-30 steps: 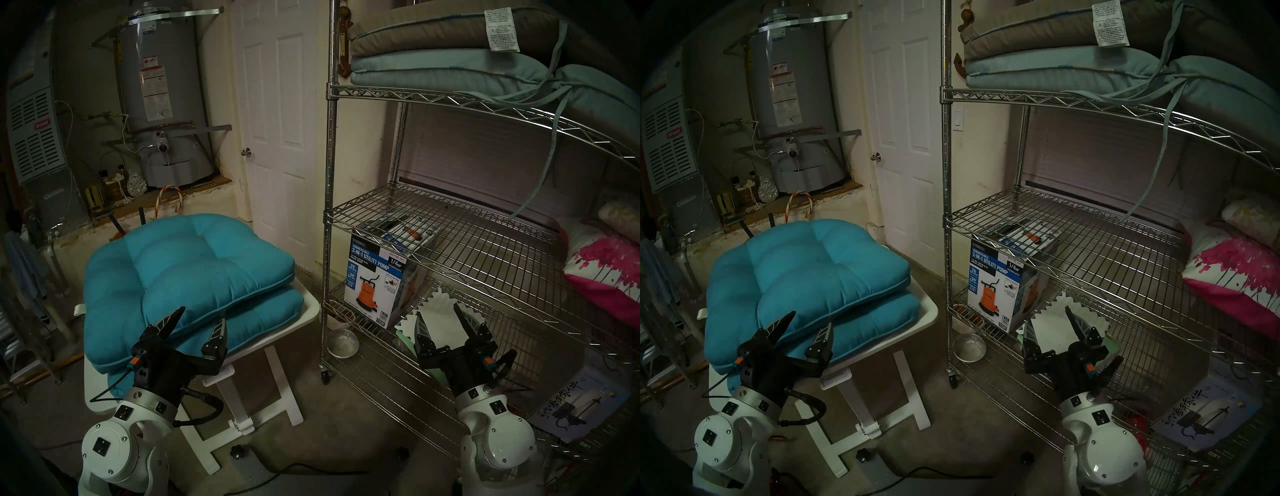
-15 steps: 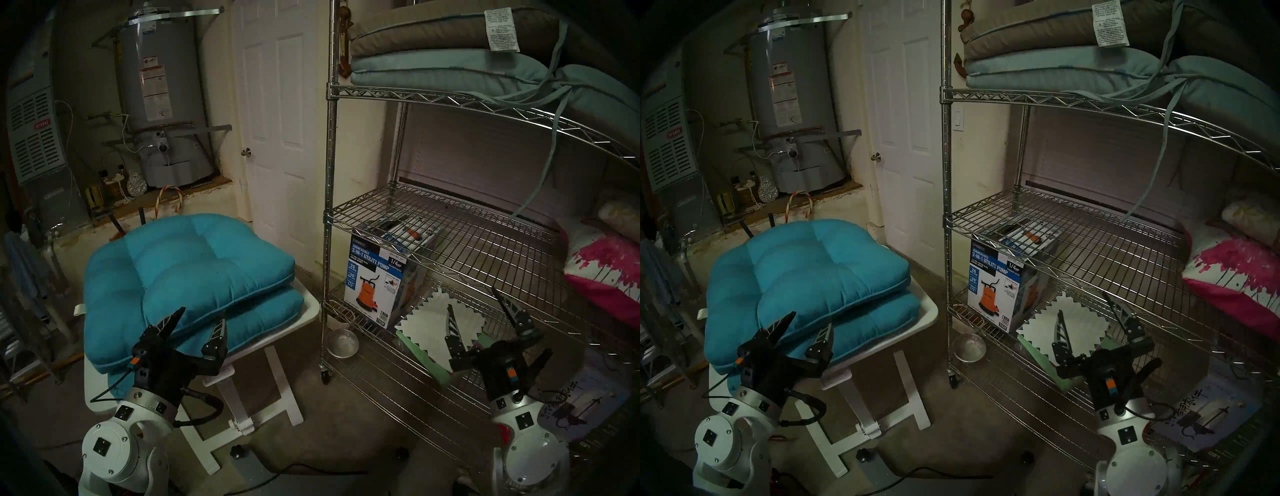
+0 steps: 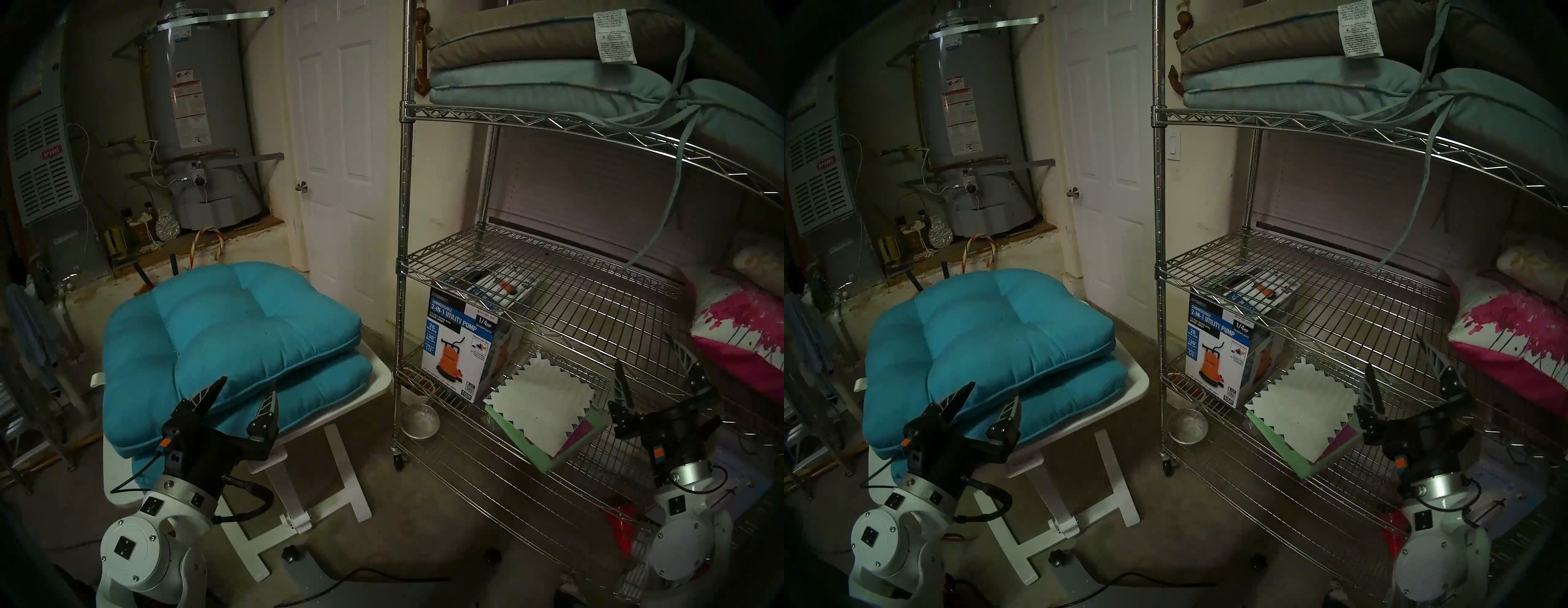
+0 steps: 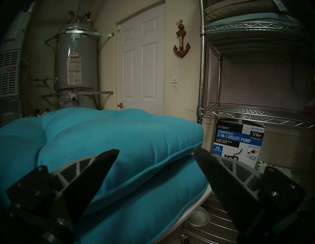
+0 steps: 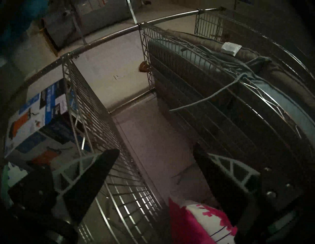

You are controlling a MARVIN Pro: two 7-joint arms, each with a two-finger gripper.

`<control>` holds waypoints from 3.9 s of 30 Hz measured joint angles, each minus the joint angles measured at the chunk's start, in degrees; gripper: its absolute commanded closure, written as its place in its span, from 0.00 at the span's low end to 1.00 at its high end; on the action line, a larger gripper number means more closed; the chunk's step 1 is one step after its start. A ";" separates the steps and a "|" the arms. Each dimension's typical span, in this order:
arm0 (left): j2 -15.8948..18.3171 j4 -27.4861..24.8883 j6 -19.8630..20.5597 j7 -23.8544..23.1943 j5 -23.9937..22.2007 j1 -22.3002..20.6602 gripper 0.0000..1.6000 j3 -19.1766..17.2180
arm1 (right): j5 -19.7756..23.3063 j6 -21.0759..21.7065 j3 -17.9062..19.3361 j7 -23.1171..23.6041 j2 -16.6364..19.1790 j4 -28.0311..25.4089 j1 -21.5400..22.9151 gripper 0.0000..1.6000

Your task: Take cushion off the shelf

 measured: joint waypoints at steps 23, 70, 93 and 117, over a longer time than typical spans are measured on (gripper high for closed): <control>0.00 0.00 0.00 -0.01 0.00 0.00 0.00 0.00 | -0.01 -2.25 11.58 0.55 13.22 16.82 13.29 0.00; -0.01 0.02 0.00 -0.02 -0.01 -0.01 0.00 0.00 | -1.18 -2.16 -3.80 6.88 19.41 16.15 19.81 1.00; 0.00 0.33 0.00 -0.03 -0.01 -0.34 0.00 0.01 | -6.41 6.95 -27.18 9.15 25.42 17.50 32.66 1.00; 0.00 0.76 0.00 -0.05 -0.01 -0.69 0.00 0.01 | -12.64 11.03 -41.76 12.67 18.30 21.69 44.61 0.00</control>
